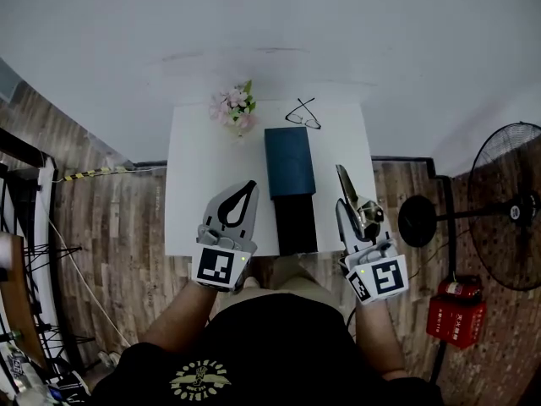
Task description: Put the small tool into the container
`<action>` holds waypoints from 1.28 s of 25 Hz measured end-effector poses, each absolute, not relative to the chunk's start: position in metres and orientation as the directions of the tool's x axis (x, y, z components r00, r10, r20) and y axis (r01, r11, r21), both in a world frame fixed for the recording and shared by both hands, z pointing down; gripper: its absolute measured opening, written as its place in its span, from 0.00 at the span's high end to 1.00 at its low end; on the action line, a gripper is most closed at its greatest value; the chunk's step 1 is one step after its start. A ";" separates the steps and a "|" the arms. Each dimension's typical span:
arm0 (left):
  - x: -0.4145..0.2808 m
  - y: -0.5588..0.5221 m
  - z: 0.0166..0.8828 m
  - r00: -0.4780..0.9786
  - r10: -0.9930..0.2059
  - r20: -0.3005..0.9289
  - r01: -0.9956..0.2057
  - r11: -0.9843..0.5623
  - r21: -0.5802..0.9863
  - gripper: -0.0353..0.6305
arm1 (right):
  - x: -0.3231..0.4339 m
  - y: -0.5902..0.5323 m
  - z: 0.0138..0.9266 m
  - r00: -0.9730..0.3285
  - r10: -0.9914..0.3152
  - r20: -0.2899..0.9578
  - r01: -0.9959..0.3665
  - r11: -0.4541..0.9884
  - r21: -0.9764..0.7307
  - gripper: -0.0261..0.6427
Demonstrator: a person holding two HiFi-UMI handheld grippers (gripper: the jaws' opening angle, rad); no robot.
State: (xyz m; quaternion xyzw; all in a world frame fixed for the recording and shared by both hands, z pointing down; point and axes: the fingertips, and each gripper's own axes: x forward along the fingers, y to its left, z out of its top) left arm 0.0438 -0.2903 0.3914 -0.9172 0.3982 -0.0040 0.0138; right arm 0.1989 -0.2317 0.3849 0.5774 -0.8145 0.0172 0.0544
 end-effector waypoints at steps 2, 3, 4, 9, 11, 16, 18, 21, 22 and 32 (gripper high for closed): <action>0.043 -0.295 0.395 0.673 -0.740 0.003 -0.739 -0.673 -0.024 0.94 | 0.198 -0.238 0.391 -0.342 -0.932 0.120 -0.937 0.348 0.028 0.85; 0.042 -0.296 0.397 0.668 -0.744 0.005 -0.744 -0.668 -0.021 0.94 | 0.197 -0.241 0.394 -0.349 -0.929 0.126 -0.935 0.354 0.022 0.85; 0.041 -0.297 0.399 0.663 -0.749 0.008 -0.748 -0.663 -0.019 0.94 | 0.197 -0.243 0.398 -0.355 -0.925 0.133 -0.933 0.361 0.016 0.85; 0.037 -0.297 0.412 0.652 -0.758 0.029 -0.758 -0.652 -0.024 0.94 | 0.193 -0.250 0.421 -0.376 -0.912 0.166 -0.925 0.379 -0.010 0.85; 0.036 -0.297 0.419 0.650 -0.759 0.040 -0.759 -0.651 -0.018 0.94 | 0.193 -0.253 0.432 -0.379 -0.907 0.185 -0.924 0.382 -0.019 0.85; 0.034 -0.291 0.435 0.647 -0.760 0.063 -0.762 -0.647 0.025 0.94 | 0.191 -0.251 0.464 -0.387 -0.890 0.242 -0.920 0.389 -0.041 0.85; 0.035 -0.287 0.440 0.649 -0.758 0.071 -0.760 -0.649 0.025 0.94 | 0.190 -0.250 0.474 -0.391 -0.884 0.258 -0.919 0.392 -0.051 0.85; 0.036 -0.284 0.446 0.651 -0.755 0.078 -0.758 -0.652 0.023 0.94 | 0.188 -0.249 0.490 -0.395 -0.874 0.281 -0.917 0.394 -0.064 0.85; 0.036 -0.283 0.448 0.650 -0.755 0.081 -0.759 -0.651 0.025 0.94 | 0.187 -0.248 0.496 -0.397 -0.871 0.290 -0.916 0.394 -0.069 0.85; 0.024 -0.274 0.463 0.635 -0.764 0.116 -0.771 -0.635 0.039 0.94 | 0.181 -0.246 0.558 -0.402 -0.827 0.394 -0.913 0.395 -0.102 0.85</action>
